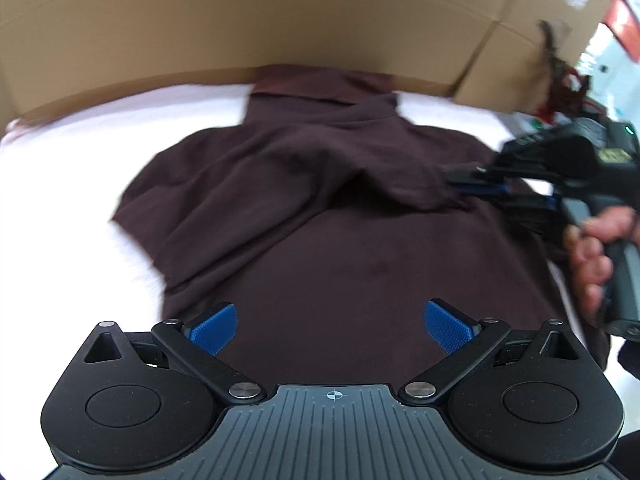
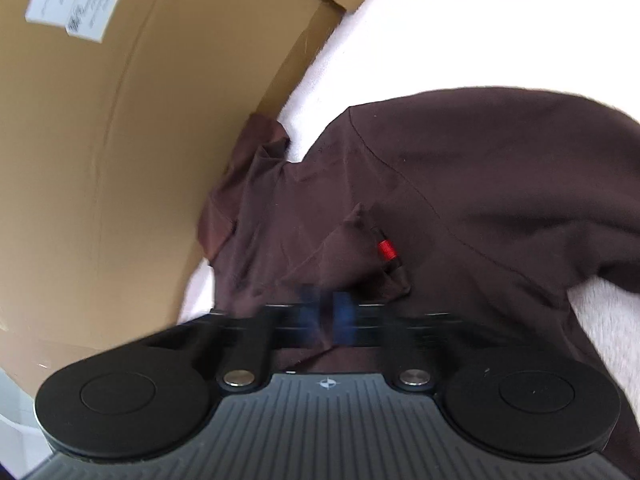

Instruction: Fold clothes

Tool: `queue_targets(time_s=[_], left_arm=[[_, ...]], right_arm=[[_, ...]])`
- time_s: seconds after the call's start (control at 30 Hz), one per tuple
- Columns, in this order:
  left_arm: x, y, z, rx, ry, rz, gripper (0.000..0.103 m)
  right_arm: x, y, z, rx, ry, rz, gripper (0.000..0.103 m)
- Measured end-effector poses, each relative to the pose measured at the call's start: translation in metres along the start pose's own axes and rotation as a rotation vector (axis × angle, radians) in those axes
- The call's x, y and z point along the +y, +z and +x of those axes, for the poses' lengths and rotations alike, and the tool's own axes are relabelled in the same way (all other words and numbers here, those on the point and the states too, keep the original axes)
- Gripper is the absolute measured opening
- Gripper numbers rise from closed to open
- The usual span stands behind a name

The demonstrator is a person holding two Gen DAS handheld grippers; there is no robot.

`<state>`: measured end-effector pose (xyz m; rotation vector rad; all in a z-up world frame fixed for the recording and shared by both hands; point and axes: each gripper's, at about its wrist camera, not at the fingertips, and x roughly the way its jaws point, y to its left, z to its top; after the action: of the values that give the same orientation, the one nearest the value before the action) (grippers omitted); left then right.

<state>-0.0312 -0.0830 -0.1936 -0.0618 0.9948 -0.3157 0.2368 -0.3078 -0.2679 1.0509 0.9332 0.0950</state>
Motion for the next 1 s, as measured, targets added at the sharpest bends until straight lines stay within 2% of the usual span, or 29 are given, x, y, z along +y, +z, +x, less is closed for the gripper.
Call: queue_targets(time_s=[0.1,0.33,0.43,0.6,0.7,0.8,0.9,1.0], left_arm=[[-0.013,0.005,0.005,-0.001,-0.071,0.050,0.103],[-0.047,0.031,0.031,-0.030,-0.229,0.134,0.103],[-0.047,0.048,0.048,-0.079,-0.213,0.096,0.103],[-0.012,0.064,0.054,-0.152,-0.101,-0.113,0.103],[0.013,0.058,0.035,-0.229,0.028,-0.213,0.103],[0.032,0.041,0.015,-0.269,0.123,-0.285,0.103],[0.042,0.019,0.003,-0.264,0.194,-0.327,0.103],[0.054,-0.001,-0.003,-0.249,0.232,-0.357,0.103]], right_arm=[[0.024,0.007,-0.002,-0.006,0.048,-0.079,0.004],[0.116,0.030,-0.021,-0.002,0.287,-0.311,0.004],[0.139,0.032,-0.034,-0.017,0.355,-0.370,0.004],[0.133,0.029,-0.070,-0.111,0.435,-0.344,0.004],[0.108,0.022,-0.087,-0.179,0.401,-0.294,0.004],[0.074,0.012,-0.096,-0.231,0.302,-0.255,0.004],[0.044,0.003,-0.093,-0.225,0.171,-0.254,0.004],[0.016,-0.019,-0.073,-0.150,0.044,-0.281,0.004]])
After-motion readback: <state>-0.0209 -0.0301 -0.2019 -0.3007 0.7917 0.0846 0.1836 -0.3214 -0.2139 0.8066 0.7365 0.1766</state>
